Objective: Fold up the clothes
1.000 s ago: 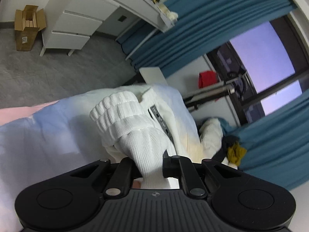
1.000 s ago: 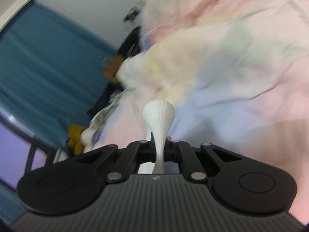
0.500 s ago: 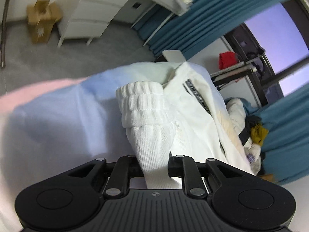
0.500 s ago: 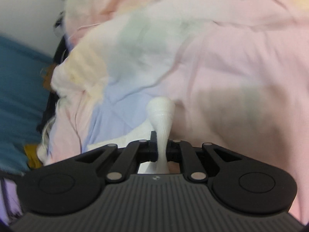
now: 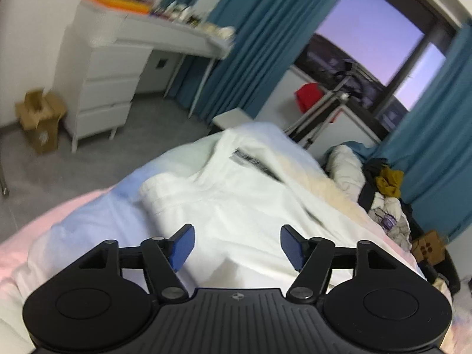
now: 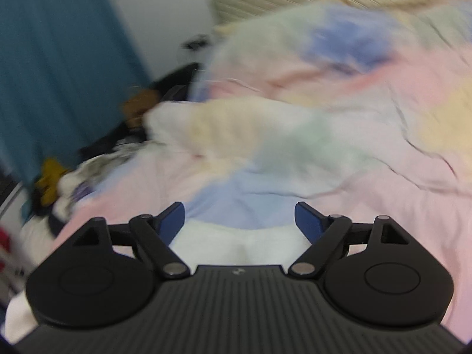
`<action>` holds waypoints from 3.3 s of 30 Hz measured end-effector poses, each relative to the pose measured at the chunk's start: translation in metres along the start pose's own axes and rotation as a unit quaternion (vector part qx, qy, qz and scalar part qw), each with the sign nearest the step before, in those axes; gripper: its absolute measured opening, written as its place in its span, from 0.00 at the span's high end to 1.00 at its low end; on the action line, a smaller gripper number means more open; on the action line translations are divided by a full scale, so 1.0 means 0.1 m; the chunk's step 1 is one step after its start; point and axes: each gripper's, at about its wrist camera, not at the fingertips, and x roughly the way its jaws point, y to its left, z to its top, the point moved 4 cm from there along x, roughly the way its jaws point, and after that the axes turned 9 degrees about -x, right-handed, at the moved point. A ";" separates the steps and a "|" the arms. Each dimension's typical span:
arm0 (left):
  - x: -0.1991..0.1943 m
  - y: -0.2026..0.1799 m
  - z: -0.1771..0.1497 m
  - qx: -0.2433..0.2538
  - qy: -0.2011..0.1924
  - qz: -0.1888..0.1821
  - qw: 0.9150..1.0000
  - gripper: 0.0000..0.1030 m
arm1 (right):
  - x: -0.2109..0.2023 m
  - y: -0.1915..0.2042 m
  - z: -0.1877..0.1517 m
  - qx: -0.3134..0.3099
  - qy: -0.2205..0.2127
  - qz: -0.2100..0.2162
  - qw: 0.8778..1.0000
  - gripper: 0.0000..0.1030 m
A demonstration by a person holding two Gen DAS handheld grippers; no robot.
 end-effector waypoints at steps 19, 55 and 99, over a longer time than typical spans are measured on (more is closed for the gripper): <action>0.99 -2.64 -2.14 0.260 0.105 -0.163 0.946 0.30 | -0.49 0.28 0.05 -0.066 -0.020 0.148 0.987 0.19; 4.28 -5.30 -3.30 0.282 0.171 -0.215 0.919 0.36 | 0.69 0.87 -0.77 -0.107 0.077 0.181 0.975 0.18; 1.80 -1.27 -1.67 0.240 0.078 -0.143 0.957 0.20 | 0.46 2.13 -1.20 -0.183 0.108 0.318 0.924 0.19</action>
